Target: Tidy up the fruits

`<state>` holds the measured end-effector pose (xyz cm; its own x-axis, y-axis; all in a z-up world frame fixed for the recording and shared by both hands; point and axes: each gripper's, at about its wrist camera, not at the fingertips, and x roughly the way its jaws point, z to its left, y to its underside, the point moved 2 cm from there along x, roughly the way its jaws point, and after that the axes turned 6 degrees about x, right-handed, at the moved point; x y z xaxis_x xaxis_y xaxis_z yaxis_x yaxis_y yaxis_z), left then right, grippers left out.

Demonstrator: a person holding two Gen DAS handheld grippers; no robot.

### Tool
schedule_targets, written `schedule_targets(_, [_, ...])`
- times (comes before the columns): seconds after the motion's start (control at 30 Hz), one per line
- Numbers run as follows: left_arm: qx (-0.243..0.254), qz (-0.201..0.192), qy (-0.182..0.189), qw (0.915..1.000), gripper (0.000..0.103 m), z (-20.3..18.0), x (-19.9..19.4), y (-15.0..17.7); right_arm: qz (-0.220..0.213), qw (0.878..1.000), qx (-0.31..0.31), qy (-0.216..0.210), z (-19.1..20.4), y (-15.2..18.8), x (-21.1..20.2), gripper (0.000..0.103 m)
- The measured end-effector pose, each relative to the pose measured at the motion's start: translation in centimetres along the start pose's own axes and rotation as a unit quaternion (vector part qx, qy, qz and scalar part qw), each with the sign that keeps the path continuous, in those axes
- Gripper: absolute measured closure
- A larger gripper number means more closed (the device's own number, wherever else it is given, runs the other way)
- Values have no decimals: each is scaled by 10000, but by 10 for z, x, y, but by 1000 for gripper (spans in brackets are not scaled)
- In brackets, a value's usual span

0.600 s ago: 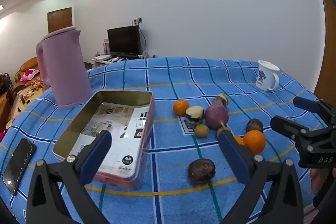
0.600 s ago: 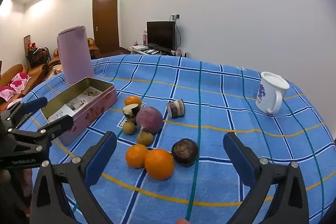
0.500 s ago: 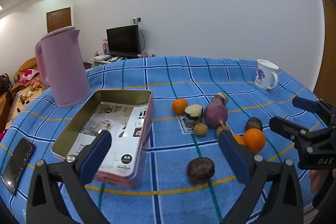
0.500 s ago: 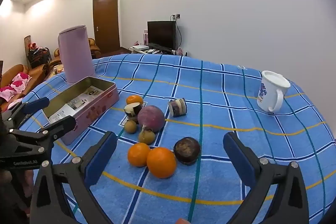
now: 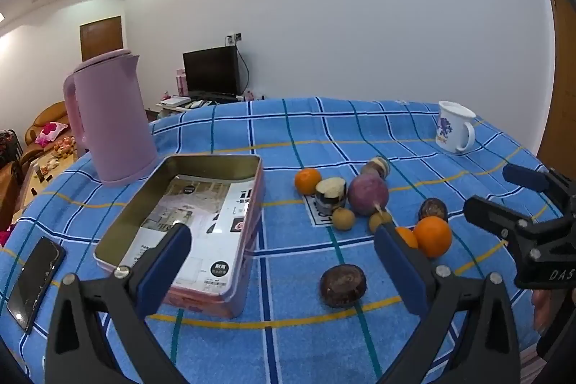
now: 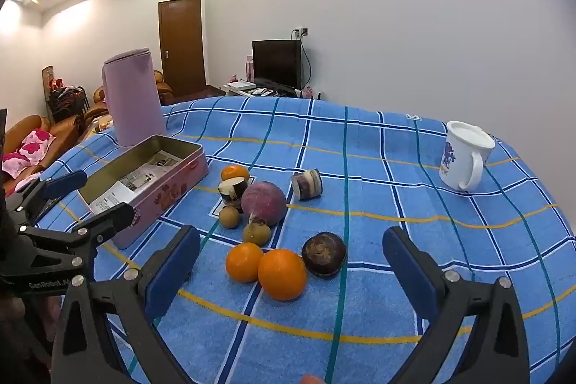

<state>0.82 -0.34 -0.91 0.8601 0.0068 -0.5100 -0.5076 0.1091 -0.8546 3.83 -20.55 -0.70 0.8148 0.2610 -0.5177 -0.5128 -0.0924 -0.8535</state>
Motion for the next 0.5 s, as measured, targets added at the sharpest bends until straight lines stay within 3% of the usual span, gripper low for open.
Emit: schedule_targets(0.5, [25,-50,-35,10000,0,0,-6,1,-100,9999,68,-39,1,3,-9,1])
